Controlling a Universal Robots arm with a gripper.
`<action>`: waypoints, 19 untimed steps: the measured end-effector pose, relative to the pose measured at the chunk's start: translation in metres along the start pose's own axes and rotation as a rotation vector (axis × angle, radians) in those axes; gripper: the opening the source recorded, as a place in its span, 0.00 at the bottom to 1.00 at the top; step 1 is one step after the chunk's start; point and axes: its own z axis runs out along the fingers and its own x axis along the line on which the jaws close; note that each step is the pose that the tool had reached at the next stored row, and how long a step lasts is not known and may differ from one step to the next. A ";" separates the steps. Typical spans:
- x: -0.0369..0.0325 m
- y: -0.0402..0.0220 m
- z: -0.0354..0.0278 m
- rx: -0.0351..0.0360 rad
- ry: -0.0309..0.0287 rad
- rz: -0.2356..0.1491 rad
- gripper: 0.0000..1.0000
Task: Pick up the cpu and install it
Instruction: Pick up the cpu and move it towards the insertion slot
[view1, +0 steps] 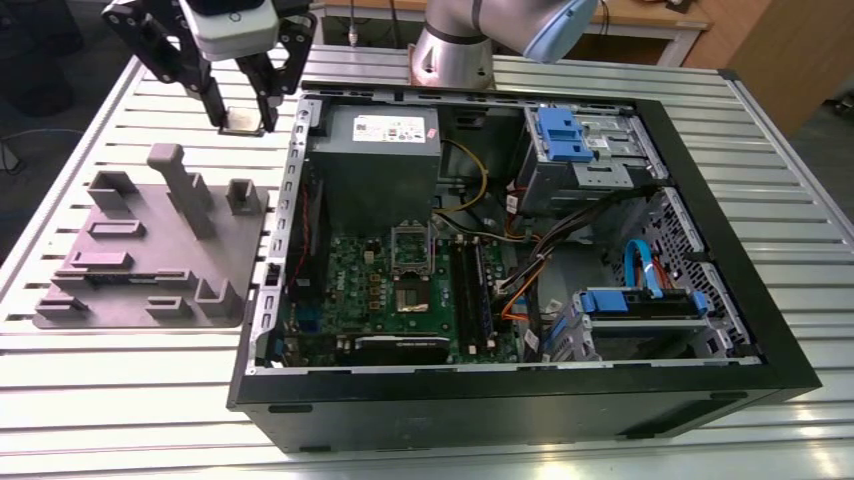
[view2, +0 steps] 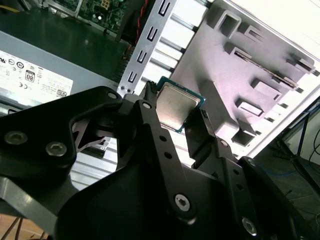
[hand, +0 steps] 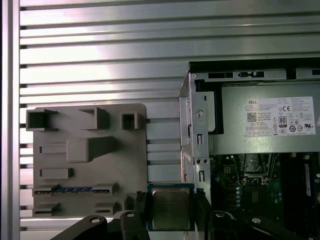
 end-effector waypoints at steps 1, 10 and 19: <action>-0.0003 0.0000 0.0000 0.0000 0.0000 0.000 0.47; -0.0030 0.0001 -0.0001 0.0000 0.0000 0.000 0.47; -0.0054 0.0003 -0.0001 0.0000 0.0000 0.000 0.47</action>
